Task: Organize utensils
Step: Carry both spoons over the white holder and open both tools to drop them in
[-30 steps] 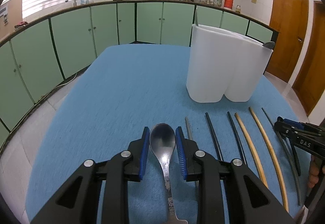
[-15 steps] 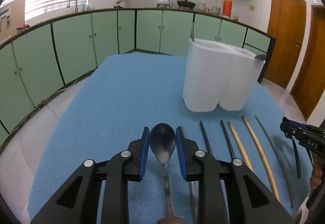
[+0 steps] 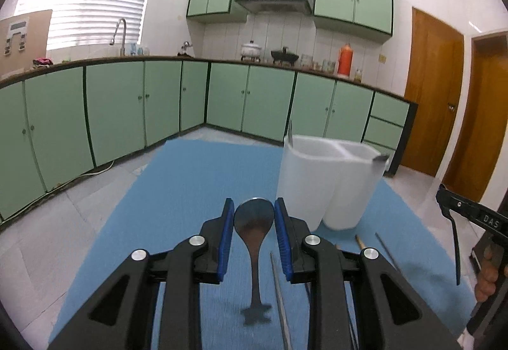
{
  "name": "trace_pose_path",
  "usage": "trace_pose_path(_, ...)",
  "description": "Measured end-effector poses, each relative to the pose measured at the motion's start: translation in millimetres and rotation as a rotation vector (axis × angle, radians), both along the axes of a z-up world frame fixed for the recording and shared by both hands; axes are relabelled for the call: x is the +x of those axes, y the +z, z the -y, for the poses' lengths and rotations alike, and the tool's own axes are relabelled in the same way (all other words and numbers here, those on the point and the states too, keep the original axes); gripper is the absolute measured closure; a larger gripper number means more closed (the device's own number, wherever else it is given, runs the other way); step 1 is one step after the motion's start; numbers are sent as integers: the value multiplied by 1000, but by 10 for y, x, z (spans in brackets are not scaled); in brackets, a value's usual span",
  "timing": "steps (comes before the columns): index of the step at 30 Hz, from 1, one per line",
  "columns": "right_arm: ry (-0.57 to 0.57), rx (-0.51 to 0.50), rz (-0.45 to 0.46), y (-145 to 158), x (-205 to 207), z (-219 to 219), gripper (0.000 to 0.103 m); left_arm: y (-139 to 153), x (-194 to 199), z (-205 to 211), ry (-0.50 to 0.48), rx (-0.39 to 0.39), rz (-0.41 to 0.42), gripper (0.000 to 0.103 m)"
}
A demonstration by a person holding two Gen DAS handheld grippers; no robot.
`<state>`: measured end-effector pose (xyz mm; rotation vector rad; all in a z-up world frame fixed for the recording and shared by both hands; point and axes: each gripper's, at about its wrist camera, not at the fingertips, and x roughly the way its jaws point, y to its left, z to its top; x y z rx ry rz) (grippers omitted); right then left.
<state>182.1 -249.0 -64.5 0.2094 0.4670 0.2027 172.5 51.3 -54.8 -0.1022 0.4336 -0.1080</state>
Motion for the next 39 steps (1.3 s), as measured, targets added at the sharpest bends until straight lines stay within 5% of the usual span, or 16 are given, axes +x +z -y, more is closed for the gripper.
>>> trace_pose_path(16,53,22,225,541,211,-92,70,483,139,41,-21,-50,159,78)
trace_pose_path(29,63,52,346,940,1003,-103,70,1096,675,443,-94,-34,312,78)
trace_pose_path(39,68,32,322,781,1516,-196,70,892,1222,668,-125,-26,258,78)
